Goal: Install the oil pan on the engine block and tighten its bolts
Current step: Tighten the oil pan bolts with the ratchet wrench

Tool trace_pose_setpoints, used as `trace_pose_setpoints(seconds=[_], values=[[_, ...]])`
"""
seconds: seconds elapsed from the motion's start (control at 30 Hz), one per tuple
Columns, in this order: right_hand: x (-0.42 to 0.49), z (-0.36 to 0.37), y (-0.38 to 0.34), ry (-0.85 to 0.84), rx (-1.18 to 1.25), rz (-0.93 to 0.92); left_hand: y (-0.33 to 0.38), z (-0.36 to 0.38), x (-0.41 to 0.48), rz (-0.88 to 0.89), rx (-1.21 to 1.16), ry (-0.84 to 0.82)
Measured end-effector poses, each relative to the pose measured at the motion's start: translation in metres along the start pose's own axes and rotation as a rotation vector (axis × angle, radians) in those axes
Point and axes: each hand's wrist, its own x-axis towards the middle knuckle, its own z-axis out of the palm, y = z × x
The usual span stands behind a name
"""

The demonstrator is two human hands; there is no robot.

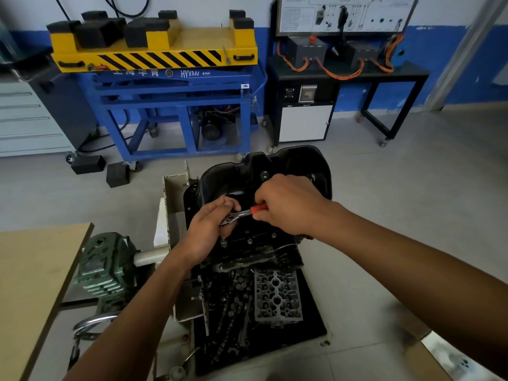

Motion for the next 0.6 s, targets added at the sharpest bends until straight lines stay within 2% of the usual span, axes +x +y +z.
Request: trace_pose_setpoints(seconds=[0.17, 0.3, 0.4, 0.53, 0.6], values=[[0.008, 0.004, 0.002, 0.079, 0.011, -0.012, -0.002, -0.004, 0.004, -0.034, 0.028, -0.065], [0.002, 0.010, 0.004, 0.079, 0.030, -0.005, -0.002, 0.001, 0.003, 0.009, 0.008, 0.026], [-0.006, 0.008, 0.000, 0.036, 0.074, 0.020, -0.003, 0.008, 0.004, 0.046, 0.023, 0.138], [-0.018, 0.009, -0.023, -0.152, 0.318, 0.001, 0.000, 0.011, 0.008, 0.061, 0.029, 0.240], [-0.023, 0.016, -0.042, -0.167, 0.396, -0.018, 0.000, 0.012, 0.010, 0.074, 0.034, 0.262]])
